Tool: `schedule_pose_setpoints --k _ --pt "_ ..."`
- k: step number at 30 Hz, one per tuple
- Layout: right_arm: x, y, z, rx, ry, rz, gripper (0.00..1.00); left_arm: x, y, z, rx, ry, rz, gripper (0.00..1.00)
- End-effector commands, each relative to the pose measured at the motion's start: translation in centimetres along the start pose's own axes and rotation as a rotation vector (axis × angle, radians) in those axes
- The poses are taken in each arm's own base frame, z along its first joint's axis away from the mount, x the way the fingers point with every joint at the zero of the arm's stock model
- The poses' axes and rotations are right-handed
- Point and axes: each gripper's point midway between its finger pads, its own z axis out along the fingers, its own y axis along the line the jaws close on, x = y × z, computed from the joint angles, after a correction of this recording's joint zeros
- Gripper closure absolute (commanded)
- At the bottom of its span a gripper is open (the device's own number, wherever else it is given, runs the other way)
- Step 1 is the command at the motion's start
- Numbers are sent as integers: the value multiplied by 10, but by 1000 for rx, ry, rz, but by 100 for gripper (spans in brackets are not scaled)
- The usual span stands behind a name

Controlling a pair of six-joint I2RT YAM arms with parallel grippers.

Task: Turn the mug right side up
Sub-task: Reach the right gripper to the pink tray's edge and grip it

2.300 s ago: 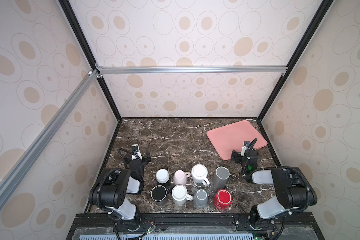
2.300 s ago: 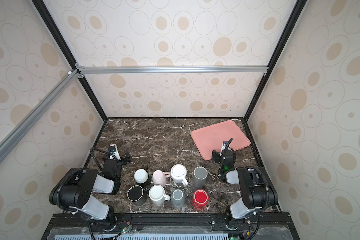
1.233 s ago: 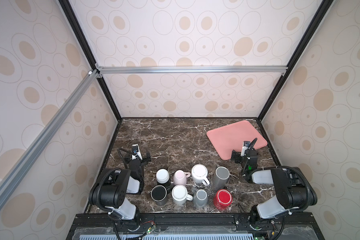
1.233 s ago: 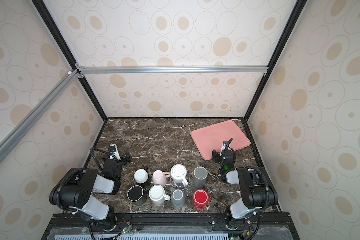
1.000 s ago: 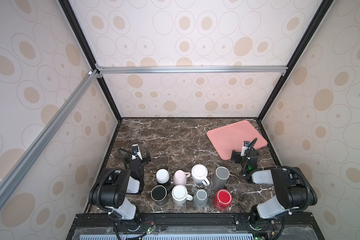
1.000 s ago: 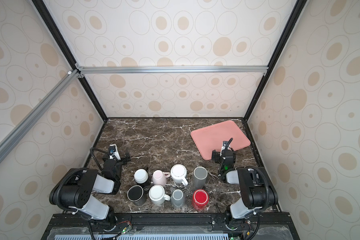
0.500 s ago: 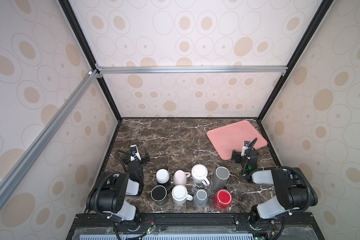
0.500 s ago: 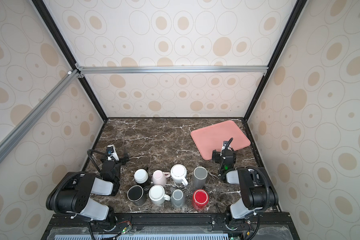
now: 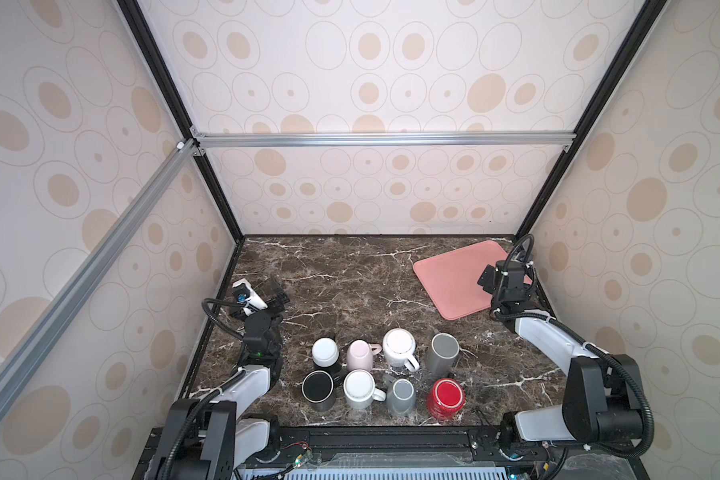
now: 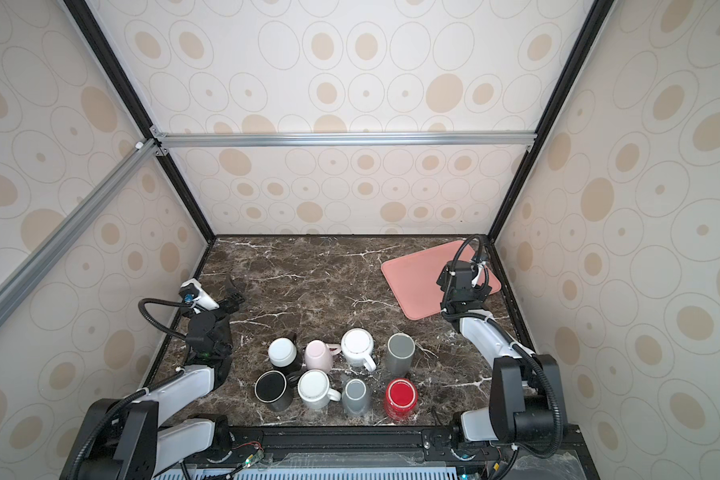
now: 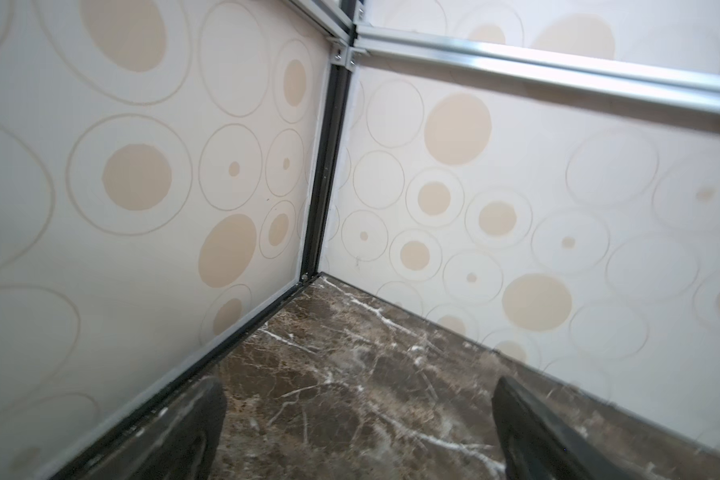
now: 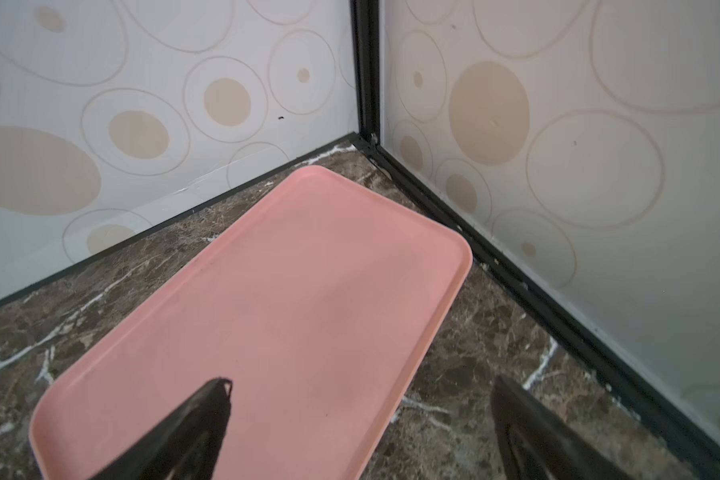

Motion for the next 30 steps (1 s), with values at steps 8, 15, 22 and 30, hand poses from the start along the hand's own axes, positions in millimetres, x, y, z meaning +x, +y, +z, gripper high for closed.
schedule_pose_setpoints --k 8,15,22,30 --pt "86 66 -5 -344 461 -120 22 -34 -16 -20 143 -22 -472 1" --pt "134 115 -27 -454 554 -408 18 -51 -24 -33 214 -36 -554 1" --pt "168 148 -32 -479 666 -523 27 -36 -71 -31 365 186 -470 15" --pt "191 160 -9 -376 708 -559 29 -18 -97 -50 466 319 -461 13"
